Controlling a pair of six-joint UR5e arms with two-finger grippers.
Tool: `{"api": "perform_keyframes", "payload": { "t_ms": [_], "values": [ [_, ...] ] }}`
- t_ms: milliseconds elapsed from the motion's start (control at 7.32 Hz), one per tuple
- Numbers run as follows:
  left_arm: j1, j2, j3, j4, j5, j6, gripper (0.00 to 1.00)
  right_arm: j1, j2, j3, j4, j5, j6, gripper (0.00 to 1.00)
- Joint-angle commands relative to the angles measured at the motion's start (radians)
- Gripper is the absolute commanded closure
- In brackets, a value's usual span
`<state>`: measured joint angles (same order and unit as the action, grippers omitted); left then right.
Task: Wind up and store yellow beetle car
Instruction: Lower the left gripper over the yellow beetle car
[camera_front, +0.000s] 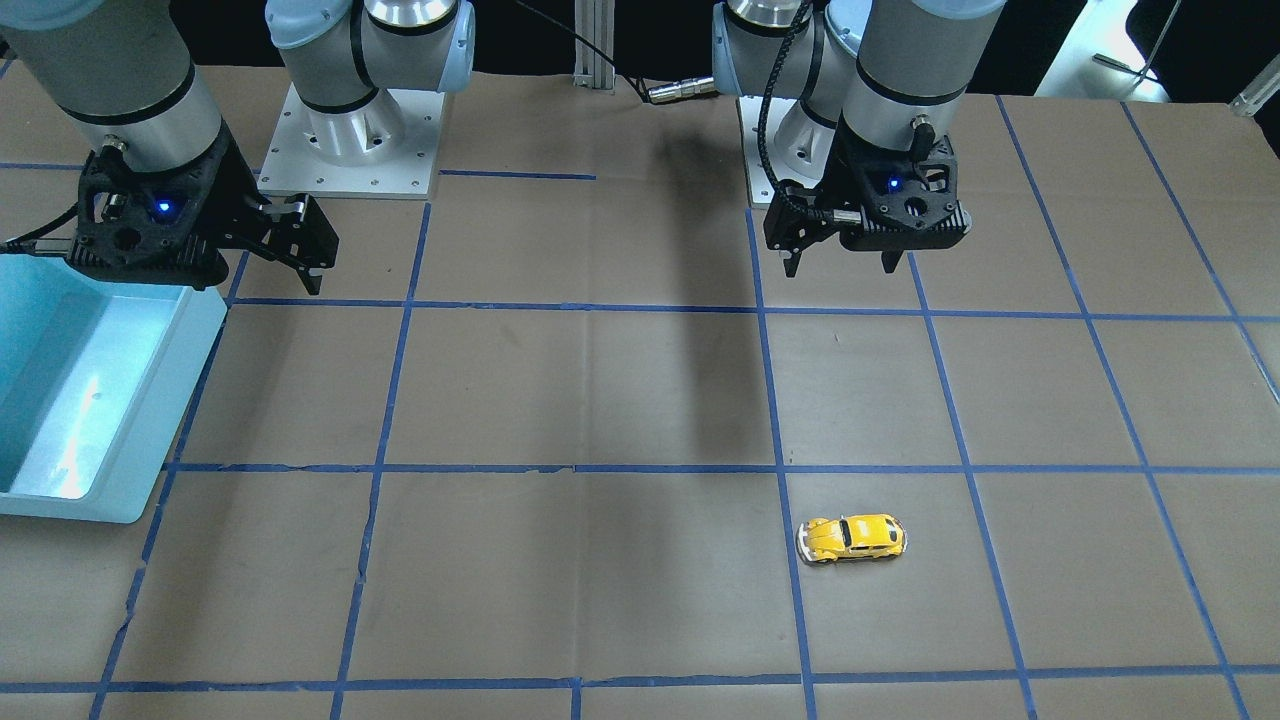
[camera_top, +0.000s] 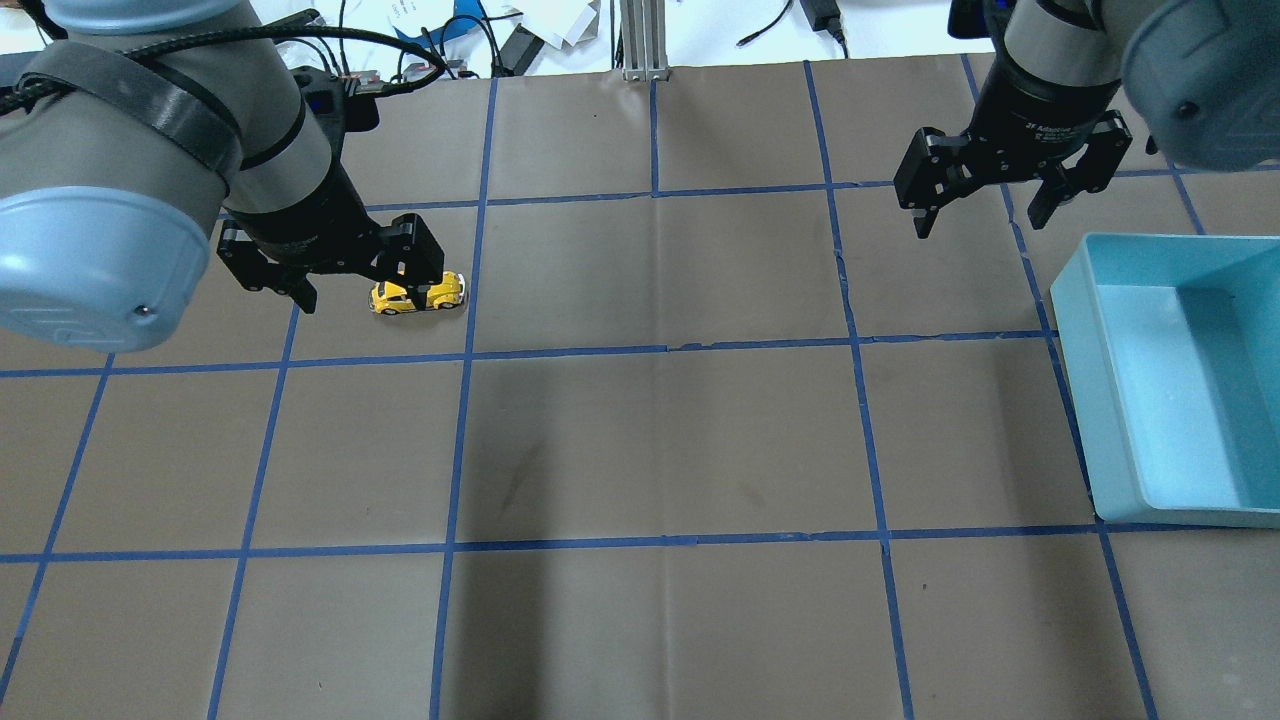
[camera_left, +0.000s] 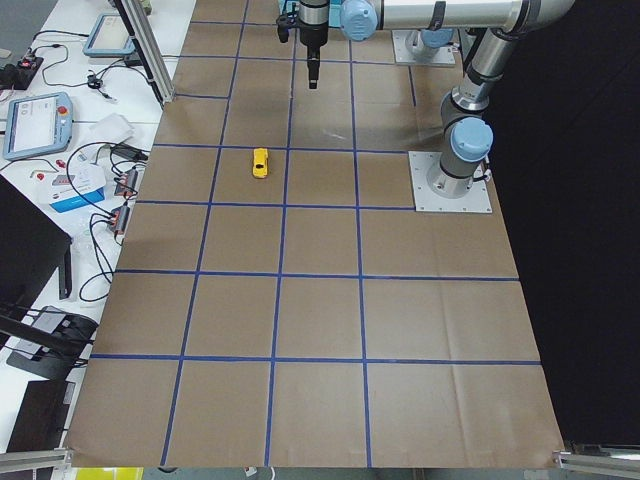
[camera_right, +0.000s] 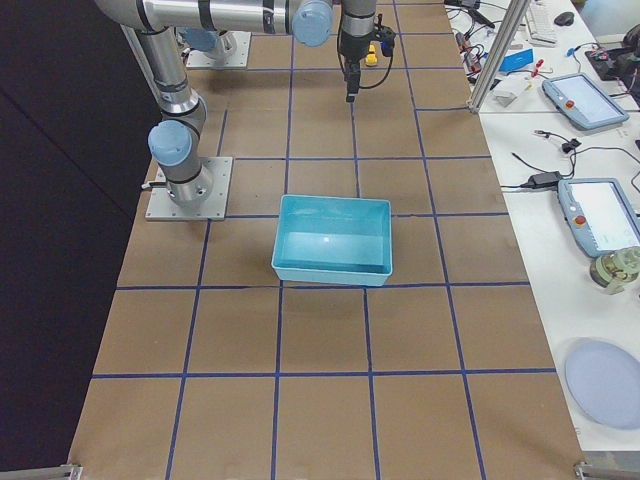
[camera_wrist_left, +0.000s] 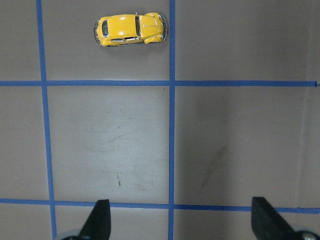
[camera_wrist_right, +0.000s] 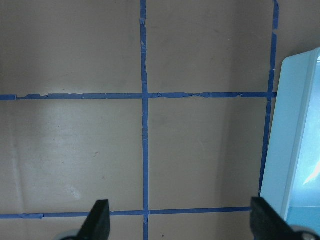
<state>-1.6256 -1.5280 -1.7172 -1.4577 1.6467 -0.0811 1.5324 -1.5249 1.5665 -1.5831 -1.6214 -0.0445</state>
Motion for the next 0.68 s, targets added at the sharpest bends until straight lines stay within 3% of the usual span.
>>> {"api": "perform_keyframes", "payload": {
  "t_ms": [0,547],
  "values": [
    [0.001,-0.003,-0.001,0.005,0.005,0.000,0.00,0.000,0.000,0.000,0.000,0.000,0.000,0.00],
    [0.001,-0.015,-0.002,0.010,0.007,0.012,0.00,0.000,-0.001,0.000,0.000,0.000,0.000,0.00]
  ]
}}
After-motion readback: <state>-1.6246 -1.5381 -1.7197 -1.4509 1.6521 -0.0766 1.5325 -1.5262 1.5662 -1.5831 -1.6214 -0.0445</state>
